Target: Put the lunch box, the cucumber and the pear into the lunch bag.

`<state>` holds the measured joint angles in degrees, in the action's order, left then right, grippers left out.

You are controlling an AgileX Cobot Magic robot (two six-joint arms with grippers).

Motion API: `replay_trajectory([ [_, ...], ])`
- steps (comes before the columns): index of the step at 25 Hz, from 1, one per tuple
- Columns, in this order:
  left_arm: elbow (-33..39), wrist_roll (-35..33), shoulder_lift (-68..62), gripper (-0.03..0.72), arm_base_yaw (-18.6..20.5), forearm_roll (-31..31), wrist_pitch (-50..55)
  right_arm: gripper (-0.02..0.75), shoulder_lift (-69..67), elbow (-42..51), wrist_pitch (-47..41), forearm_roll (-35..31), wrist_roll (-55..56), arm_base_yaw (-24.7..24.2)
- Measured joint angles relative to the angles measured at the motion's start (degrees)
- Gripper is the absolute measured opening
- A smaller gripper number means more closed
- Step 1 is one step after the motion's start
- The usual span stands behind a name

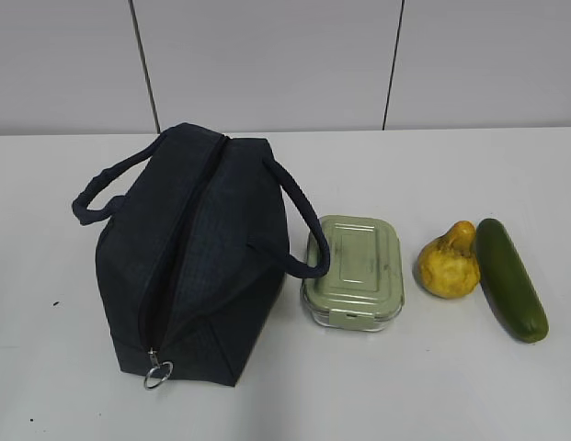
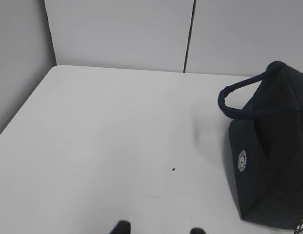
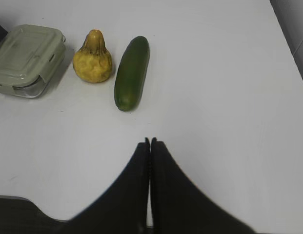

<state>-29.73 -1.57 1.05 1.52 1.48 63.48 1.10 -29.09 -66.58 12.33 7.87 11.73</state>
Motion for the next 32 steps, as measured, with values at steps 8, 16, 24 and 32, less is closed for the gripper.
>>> replay_trajectory([
  [8, 0.0, 0.0, 0.0, 0.237, 0.0, 0.0, 0.0, 0.006, 0.0, 0.0, 0.0, 0.0, 0.0, 0.0],
  [16, 0.0, 0.0, 0.0, 0.237, 0.0, 0.0, 0.0, 0.006, 0.0, 0.0, 0.0, 0.0, 0.0, 0.0],
  [24, 0.0, 0.0, 0.0, 0.237, -0.1, 0.0, 0.0, 0.006, 0.0, 0.0, 0.0, 0.0, 0.0, 0.0],
  [32, 0.0, 0.0, 0.0, 0.237, -2.7, 0.0, 0.0, 0.006, 0.0, 0.0, 0.0, -0.4, 0.0, 0.0],
])
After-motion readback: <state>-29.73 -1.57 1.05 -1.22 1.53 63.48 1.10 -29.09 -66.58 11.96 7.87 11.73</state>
